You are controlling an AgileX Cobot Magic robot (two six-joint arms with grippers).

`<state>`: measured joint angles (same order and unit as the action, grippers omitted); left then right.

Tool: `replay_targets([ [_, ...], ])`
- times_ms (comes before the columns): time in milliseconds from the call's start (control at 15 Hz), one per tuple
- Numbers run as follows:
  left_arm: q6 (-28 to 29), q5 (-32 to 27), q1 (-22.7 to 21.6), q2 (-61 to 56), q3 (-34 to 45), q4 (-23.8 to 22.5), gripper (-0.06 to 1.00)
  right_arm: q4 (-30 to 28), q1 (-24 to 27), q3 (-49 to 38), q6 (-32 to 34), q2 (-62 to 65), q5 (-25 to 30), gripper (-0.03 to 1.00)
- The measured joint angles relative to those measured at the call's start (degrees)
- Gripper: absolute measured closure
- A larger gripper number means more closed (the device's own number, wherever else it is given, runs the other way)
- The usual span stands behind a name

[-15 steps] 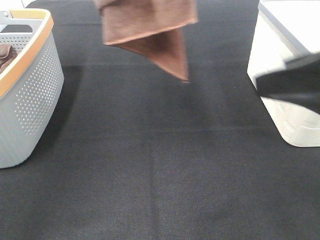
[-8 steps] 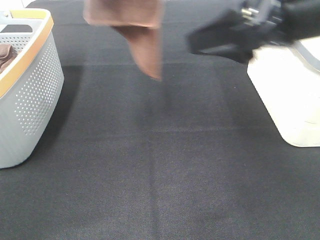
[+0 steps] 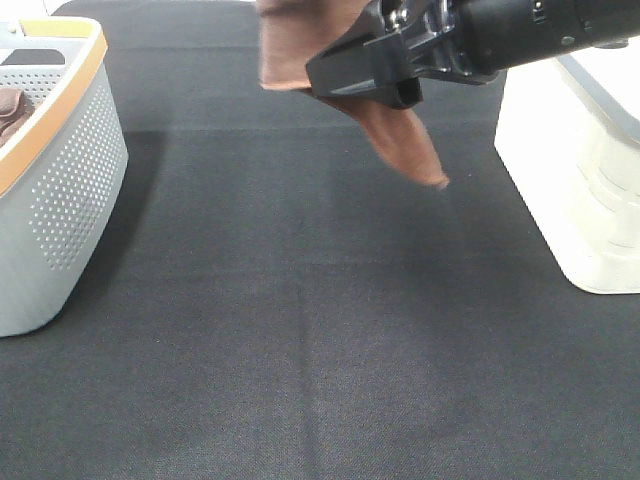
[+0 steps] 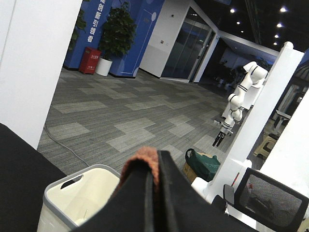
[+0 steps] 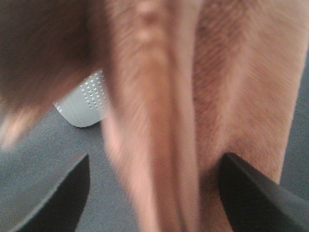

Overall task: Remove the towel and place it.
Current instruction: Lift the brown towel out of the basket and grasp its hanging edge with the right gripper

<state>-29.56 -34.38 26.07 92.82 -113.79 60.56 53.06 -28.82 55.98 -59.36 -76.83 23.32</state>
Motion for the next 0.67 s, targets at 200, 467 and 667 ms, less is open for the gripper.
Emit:
replay_targets([
  [200, 0.0, 0.0, 0.0, 0.0, 0.0, 0.34, 0.94, 0.06, 0.0, 0.0, 0.0, 0.0, -0.8, 0.44],
  [467, 0.0, 0.0, 0.06, 0.0, 0.0, 0.4, 0.94, 0.52, 0.0, 0.0, 0.0, 0.0, -0.8, 0.69],
  [667, 0.0, 0.0, 0.06, 0.0, 0.0, 0.4, 0.94, 3.32, 0.0, 0.0, 0.0, 0.0, -0.8, 0.75],
])
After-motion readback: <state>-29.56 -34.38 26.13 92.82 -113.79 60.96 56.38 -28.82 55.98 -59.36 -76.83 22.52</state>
